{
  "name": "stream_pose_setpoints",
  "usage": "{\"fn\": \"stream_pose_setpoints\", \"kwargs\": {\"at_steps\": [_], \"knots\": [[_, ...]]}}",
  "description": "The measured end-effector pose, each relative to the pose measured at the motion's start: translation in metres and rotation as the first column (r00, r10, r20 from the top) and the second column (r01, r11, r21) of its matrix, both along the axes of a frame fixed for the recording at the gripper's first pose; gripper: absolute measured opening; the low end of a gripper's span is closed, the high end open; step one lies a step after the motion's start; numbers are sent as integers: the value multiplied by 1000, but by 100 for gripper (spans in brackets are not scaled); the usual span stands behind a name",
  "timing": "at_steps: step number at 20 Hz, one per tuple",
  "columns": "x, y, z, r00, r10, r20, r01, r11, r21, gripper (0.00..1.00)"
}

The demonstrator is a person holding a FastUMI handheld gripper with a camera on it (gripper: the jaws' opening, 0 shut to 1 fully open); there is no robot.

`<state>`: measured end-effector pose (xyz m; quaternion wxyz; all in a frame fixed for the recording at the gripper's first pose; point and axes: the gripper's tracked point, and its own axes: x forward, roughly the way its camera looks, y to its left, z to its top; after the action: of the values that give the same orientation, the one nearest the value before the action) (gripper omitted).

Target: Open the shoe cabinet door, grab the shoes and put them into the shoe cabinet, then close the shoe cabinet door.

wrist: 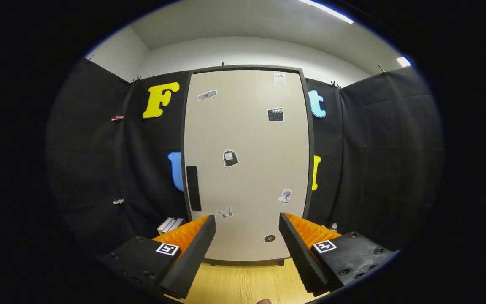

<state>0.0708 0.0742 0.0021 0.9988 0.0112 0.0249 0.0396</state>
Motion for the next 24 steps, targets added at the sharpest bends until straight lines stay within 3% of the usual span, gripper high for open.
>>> {"fn": "stream_pose_setpoints", "kwargs": {"at_steps": [24], "knots": [[27, -17, -24, 1000, -9, 5, 9, 1000, 4, 99]]}}
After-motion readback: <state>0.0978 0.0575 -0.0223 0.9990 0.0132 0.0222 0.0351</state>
